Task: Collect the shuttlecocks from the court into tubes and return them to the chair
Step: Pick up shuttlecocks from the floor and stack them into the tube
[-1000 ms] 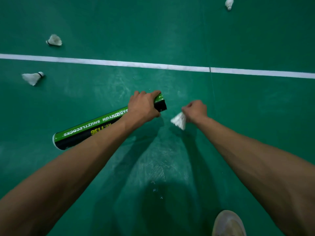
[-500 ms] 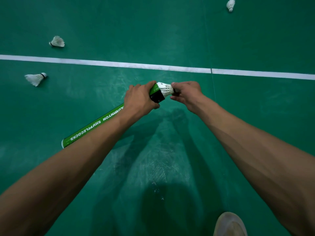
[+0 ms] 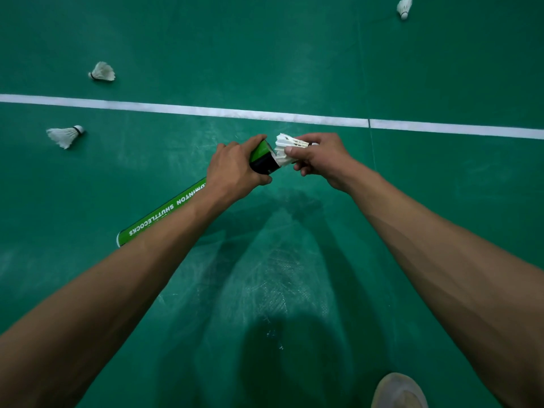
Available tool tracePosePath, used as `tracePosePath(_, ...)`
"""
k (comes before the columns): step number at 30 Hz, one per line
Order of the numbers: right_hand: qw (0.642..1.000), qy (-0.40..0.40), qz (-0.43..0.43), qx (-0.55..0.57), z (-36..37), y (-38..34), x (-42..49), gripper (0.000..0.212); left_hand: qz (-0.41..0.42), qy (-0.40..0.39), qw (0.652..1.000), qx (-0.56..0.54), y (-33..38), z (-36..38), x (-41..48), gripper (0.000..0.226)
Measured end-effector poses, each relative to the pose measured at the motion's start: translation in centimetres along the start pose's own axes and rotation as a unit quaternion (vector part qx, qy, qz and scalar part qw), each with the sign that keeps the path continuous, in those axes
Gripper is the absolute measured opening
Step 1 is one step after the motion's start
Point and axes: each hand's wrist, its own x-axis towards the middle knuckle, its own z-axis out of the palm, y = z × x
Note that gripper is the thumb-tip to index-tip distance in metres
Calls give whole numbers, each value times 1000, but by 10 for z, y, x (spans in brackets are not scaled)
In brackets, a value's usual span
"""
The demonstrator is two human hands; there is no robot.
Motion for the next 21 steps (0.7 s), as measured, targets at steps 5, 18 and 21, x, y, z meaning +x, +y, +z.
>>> tracePosePath(5, 999, -48, -10, 5, -4, -6, -2, 25, 11, 1, 1000, 10, -5, -1, 4, 96)
tracePosePath(18, 992, -72, -43, -93, 4, -7, 5, 21, 40, 31, 998, -28, -9, 0, 5, 96)
tracePosePath(21, 970, -103, -62, -211, 4, -15, 6, 12, 49, 29, 998, -29, -12, 0, 1, 96)
